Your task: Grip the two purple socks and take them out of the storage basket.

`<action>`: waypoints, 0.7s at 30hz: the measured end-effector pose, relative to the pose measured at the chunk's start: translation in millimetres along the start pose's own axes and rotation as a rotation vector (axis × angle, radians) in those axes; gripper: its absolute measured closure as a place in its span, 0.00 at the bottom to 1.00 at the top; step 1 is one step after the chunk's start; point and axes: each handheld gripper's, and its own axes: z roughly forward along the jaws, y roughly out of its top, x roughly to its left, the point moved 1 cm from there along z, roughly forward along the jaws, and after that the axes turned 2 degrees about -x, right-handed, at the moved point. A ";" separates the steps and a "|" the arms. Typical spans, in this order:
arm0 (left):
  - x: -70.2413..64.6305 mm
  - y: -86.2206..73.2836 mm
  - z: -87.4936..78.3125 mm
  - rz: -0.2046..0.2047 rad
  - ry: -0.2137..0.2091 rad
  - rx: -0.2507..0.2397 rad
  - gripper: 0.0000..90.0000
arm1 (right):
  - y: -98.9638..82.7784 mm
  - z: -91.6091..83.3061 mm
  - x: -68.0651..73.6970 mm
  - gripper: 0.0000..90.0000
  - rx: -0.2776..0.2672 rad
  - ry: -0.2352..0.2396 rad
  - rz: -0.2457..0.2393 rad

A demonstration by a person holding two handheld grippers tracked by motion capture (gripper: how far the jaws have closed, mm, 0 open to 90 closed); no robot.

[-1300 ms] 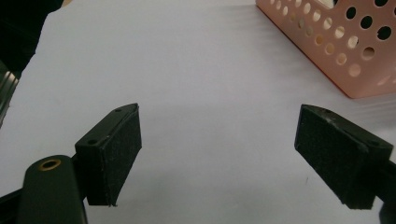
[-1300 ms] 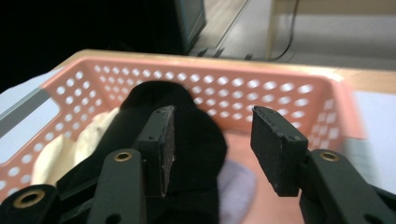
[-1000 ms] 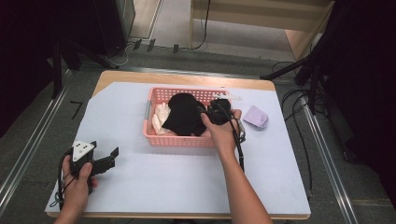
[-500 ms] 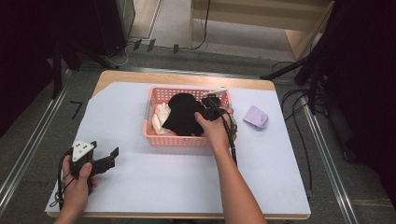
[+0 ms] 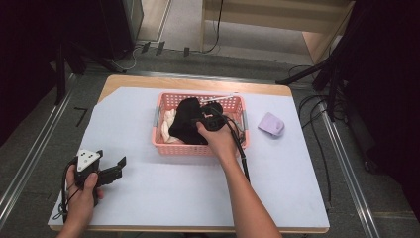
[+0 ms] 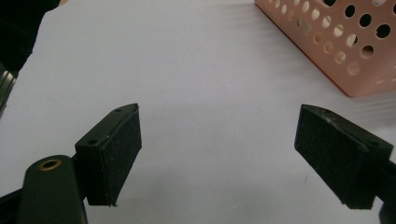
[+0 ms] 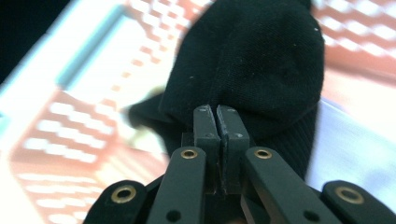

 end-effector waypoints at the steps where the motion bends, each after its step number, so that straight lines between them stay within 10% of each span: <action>1: -0.1 0.0 0.0 -0.001 0.000 -0.002 0.17 | 0.3 1.6 4.5 0.97 0.002 0.018 -0.009; 11: -0.1 0.0 0.0 0.001 -0.002 0.000 0.17 | 2.5 -15.5 -24.8 0.75 -0.009 0.033 0.153; 14: -0.3 0.0 0.1 0.002 0.001 0.001 0.17 | 1.4 -22.3 -36.7 0.73 -0.024 -0.120 0.151; 15: -0.3 0.0 0.2 0.003 0.001 0.000 0.17 | -1.4 -19.2 -41.6 0.72 0.010 -0.262 0.112; 21: -0.6 -0.1 0.5 0.002 0.002 -0.002 0.17 | -5.1 -8.8 -49.9 0.70 0.152 -0.344 0.154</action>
